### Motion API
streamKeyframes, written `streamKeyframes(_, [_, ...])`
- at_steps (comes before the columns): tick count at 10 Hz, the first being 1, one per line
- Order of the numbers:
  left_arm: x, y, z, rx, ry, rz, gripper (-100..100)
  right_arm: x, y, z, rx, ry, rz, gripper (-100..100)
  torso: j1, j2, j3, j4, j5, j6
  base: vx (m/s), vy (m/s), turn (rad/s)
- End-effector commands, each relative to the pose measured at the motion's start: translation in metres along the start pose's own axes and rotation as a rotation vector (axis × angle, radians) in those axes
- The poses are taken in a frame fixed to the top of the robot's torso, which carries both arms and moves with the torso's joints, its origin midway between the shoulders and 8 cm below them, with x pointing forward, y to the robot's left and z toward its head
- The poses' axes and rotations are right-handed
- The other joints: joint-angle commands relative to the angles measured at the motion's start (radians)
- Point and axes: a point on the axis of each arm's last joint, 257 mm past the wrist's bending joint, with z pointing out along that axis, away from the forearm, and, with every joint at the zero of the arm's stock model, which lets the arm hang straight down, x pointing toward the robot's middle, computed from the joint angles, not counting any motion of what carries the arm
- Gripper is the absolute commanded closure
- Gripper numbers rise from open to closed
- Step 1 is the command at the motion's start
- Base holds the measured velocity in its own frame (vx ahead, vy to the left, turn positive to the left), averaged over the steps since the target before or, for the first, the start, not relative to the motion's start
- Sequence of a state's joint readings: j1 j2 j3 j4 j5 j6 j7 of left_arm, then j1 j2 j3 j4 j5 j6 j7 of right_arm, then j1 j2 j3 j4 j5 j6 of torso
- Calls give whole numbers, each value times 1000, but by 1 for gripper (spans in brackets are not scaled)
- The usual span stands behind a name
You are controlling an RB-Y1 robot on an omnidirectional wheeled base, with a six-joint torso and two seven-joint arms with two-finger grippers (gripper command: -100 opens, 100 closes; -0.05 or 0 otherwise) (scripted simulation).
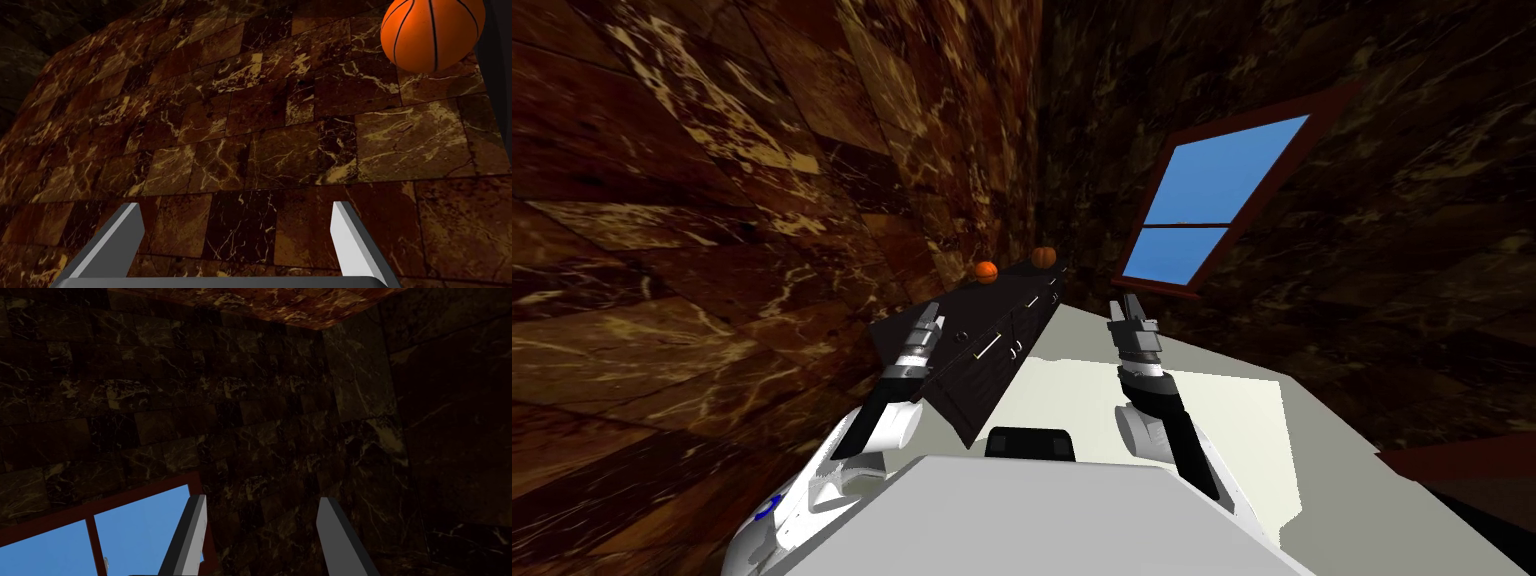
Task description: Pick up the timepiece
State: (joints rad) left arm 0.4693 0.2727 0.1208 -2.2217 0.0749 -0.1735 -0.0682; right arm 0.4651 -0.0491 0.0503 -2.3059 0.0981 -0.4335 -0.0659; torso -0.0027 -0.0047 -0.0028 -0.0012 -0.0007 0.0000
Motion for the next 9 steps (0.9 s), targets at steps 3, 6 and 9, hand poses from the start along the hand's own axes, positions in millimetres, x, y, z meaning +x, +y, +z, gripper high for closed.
streamKeyframes(3, [-20,21,2,-92,0,39,-100,0,0,0,0,0,0,0,0,0,0,0,0,0,69,-56,8])
streamKeyframes(6, [-29,38,2,-166,1,57,-100,0,0,0,0,0,0,0,0,0,0,0,0,0,68,-49,10])
streamKeyframes(9, [-38,51,1,-225,1,75,-100,0,0,0,0,0,0,0,1,2,1,1,0,0,39,-35,8])
